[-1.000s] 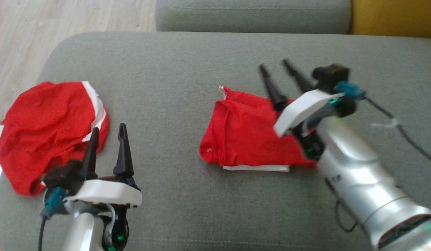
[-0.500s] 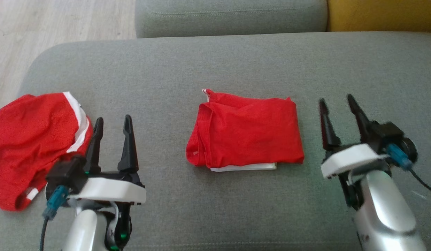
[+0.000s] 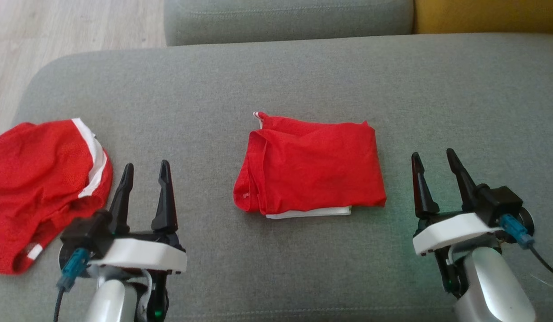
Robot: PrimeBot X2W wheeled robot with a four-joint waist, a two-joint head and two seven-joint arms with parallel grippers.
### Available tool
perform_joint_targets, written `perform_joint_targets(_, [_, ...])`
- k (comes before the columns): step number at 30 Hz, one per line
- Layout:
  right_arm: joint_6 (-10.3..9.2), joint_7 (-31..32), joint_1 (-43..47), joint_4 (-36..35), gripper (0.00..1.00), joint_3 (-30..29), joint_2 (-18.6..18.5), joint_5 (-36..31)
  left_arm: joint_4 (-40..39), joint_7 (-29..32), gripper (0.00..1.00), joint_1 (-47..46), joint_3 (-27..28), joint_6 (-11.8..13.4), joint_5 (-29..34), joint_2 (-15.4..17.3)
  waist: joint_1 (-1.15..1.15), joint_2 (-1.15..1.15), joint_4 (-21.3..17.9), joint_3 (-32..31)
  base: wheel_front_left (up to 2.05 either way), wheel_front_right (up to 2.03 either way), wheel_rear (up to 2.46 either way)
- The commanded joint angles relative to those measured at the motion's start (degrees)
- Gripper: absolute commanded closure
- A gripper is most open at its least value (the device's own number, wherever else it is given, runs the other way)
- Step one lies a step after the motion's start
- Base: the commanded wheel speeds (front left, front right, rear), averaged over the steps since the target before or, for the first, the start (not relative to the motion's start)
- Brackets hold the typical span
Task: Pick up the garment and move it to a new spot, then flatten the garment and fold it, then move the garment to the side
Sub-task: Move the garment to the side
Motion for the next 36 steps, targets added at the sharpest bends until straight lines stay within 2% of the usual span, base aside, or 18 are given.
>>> perform_joint_targets(1, [0.19, -0.4, -2.1, -2.0, 0.0, 1.1, 0.2, 0.1, -1.7, -0.3, 0.0, -2.5, 2.3, -0.2, 0.6, 0.5, 0.0, 0.0, 0.2, 0.3, 0.0, 0.0, 0.0])
perform_joint_targets(6, [0.19, 1.8, -3.2, -0.3, 0.0, 1.7, 0.2, 0.7, -1.7, -0.3, 0.0, -3.8, 1.3, -0.4, 0.1, 0.5, 0.0, 0.0, 1.3, 1.7, 0.0, 0.0, 0.0])
perform_joint_targets(12, [0.19, 7.5, -6.3, 6.4, 0.0, 2.6, 0.2, 6.3, -1.2, -0.3, 0.0, -4.9, -0.2, -0.4, -0.7, 0.5, 0.0, 0.0, 3.9, 3.8, 0.0, 0.0, 0.0])
perform_joint_targets(20, [0.19, 9.6, -11.4, 16.3, 0.0, 2.1, 0.2, 8.1, -0.6, -0.3, 0.0, -6.0, -1.0, -0.3, -1.0, 0.5, 0.0, 0.0, 7.3, 5.9, 0.0, 0.0, 0.0])
perform_joint_targets(26, [0.19, 9.2, -14.5, 22.1, 0.0, 3.0, 0.2, 7.7, -0.7, -0.3, 0.0, -6.5, -0.7, -0.3, -1.1, 0.5, 0.0, 0.0, 8.1, 7.1, 0.0, 0.0, 0.0])
perform_joint_targets(27, [0.19, 9.0, -15.0, 22.8, 0.29, 3.4, 0.2, 7.8, -0.7, -0.3, 0.0, -6.6, -0.6, -0.3, -1.1, 0.5, 0.0, 0.0, 8.0, 7.3, 0.0, 0.0, 0.0])
perform_joint_targets(28, [0.19, 8.3, -16.0, 23.7, 1.0, 4.8, 0.2, 7.2, -0.8, -0.3, 0.0, -6.6, -0.4, -0.3, -1.1, 0.5, 0.0, 0.0, 7.3, 7.6, 0.0, 0.0, 0.0])
perform_joint_targets(36, [0.19, 4.9, -20.9, 21.9, 1.0, 5.2, -0.1, -7.0, -1.4, -0.3, 0.0, -7.7, 0.0, -0.8, -0.5, 0.5, 0.0, 0.0, 2.0, 8.8, 0.0, 0.0, 0.0])
